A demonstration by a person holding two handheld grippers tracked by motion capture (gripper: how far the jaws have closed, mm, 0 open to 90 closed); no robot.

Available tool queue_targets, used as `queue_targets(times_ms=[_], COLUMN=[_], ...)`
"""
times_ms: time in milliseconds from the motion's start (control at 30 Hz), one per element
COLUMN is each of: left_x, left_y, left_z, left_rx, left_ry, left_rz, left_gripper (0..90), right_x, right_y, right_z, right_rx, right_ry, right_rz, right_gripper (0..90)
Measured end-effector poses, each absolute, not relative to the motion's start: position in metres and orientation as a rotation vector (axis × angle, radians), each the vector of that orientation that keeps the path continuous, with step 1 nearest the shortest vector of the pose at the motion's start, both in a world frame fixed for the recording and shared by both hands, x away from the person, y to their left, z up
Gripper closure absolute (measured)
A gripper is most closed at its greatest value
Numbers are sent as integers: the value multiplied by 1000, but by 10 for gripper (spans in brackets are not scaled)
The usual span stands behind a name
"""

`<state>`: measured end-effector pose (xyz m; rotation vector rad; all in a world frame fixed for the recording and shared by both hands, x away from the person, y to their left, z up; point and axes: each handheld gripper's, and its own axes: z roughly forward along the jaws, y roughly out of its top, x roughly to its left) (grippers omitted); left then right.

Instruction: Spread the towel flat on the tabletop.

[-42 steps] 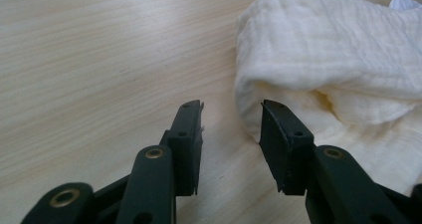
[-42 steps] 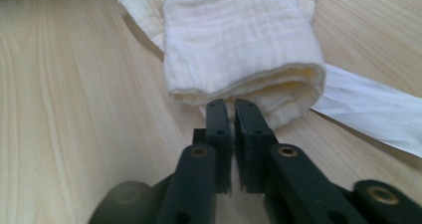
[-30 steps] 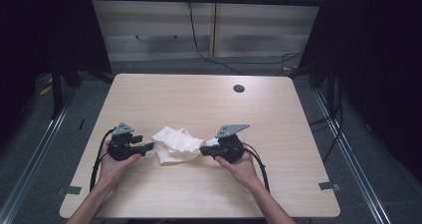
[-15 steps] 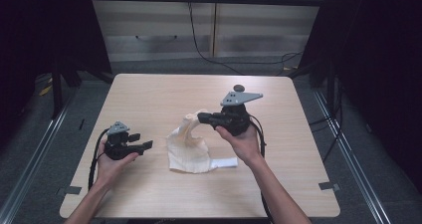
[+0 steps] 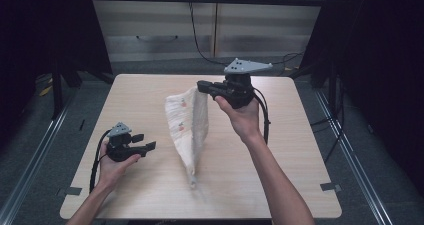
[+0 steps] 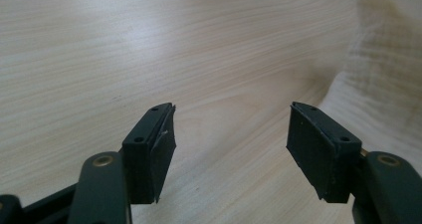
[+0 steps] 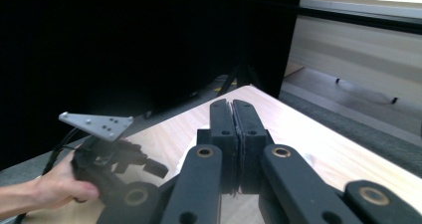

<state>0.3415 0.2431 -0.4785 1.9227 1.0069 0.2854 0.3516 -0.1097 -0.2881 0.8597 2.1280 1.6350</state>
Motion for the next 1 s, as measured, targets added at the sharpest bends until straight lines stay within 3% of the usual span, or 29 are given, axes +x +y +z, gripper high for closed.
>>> queue_targets(times_ms=[367, 600, 1000], left_x=[339, 324, 309], left_y=[243, 216, 183], left_z=[-475, -463, -470], left_rx=[1899, 1953, 2028], left_ry=[1002, 846, 743], left_rz=[282, 240, 124], left_gripper=[375, 420, 352], right_x=[369, 381, 380], right_y=[-120, -126, -146], right_z=[-334, -361, -420], right_rx=[991, 1064, 1189], right_ry=[2178, 2208, 2240], right_rz=[1570, 1507, 1476], right_gripper=[885, 885, 885])
